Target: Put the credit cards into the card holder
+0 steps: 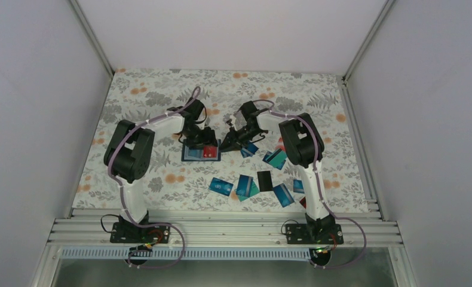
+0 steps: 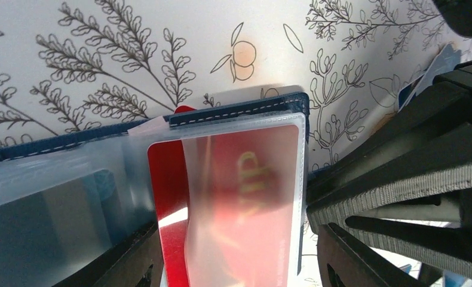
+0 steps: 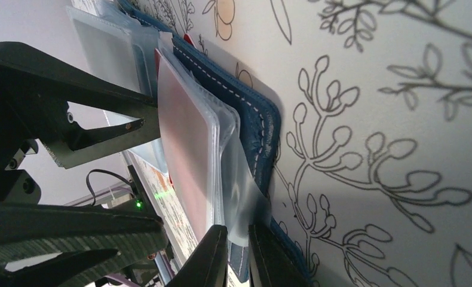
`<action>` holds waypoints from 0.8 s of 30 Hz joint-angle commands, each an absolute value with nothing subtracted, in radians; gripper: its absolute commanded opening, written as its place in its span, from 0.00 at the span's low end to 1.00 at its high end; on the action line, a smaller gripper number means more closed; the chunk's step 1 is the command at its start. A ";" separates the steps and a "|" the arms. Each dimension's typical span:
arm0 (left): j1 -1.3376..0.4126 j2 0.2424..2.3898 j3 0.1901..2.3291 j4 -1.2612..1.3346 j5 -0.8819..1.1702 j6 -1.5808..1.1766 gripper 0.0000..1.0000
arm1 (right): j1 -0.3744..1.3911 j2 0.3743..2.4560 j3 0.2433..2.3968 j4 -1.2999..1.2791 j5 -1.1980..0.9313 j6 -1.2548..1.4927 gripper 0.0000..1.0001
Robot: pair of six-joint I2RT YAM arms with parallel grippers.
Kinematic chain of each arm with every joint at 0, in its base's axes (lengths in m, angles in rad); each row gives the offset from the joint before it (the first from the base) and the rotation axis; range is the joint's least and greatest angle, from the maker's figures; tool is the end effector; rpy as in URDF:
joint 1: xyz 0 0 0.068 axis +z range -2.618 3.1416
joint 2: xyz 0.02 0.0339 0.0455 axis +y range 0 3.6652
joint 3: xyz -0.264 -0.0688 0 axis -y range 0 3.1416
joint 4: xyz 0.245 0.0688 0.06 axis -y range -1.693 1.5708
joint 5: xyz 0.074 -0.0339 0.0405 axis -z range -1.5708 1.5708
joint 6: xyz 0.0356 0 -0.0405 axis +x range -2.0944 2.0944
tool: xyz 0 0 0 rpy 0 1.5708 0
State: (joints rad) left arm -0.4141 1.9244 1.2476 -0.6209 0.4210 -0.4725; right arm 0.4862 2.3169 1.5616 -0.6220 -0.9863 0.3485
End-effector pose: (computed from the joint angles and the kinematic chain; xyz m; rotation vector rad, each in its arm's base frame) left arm 0.3317 -0.1617 0.1520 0.0004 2.9854 -0.7519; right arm 0.3722 0.2303 0.0912 0.3108 -2.5566 -1.3648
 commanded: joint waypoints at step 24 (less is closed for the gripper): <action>-0.320 1.780 1.360 -0.855 0.357 -0.339 0.89 | 0.497 2.400 1.574 -0.651 -0.827 0.342 0.09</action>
State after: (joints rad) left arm -0.3805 1.8542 1.4166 -0.8505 0.3740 -0.4080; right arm 0.4858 2.3272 1.5818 -0.6460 -0.9882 0.3466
